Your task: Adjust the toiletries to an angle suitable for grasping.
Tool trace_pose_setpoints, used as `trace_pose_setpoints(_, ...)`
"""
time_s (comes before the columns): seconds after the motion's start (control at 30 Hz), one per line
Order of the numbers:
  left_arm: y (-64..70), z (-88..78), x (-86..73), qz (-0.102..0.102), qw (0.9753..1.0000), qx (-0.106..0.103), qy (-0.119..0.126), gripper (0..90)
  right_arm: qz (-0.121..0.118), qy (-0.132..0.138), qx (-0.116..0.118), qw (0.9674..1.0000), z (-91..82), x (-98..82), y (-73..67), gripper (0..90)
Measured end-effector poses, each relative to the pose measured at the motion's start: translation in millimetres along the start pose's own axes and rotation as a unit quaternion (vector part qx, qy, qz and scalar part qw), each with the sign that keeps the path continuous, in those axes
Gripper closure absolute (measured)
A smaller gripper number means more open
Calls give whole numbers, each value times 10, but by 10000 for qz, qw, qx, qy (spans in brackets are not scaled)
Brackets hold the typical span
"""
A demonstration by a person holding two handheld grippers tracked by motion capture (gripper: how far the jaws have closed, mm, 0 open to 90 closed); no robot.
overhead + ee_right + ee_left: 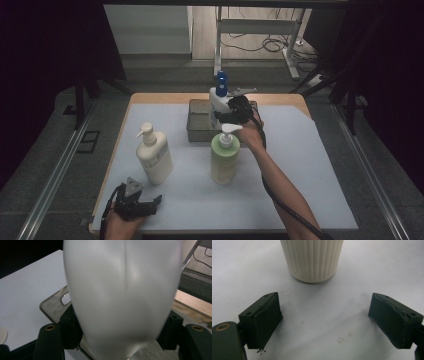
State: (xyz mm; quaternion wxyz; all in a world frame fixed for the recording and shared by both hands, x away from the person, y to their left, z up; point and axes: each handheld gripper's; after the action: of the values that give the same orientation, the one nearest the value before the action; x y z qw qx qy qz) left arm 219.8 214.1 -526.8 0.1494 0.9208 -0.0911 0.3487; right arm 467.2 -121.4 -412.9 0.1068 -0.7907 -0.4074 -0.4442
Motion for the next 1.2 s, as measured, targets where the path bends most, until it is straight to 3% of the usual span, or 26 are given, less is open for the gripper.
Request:
trace_pose_setpoints(0.3, 0, 1, 0, -5, 10000, -1, 6, 105, 77, -1, 227, 9997, -127, -170, 16, 354)
trace_pose_setpoints(0.7, 1, 1, -1, -4, 10000, 1, 5, 105, 255, -57, 297, 9992, -313, -368, 81, 386)
trace_pose_setpoints(0.93, 2, 1, 1, -6, 10000, 1, 3, 105, 421, -110, 242, 9988, -366, -473, 209, 515)
trace_pose_setpoints(1.2, -1, 1, 3, 4, 10000, -2, -5, 105, 590, -299, 62, 9978, -216, -508, 341, 706)
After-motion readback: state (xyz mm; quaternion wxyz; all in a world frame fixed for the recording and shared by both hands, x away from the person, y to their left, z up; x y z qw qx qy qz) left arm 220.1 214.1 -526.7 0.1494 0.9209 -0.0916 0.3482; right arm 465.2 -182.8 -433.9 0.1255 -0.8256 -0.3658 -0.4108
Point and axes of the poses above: each handheld gripper's, and its own axes: z roughly forward along the jaws, x roughly out of its top, y roughly to its right, and after that the axes turned 15 degrees about -z, right-handed
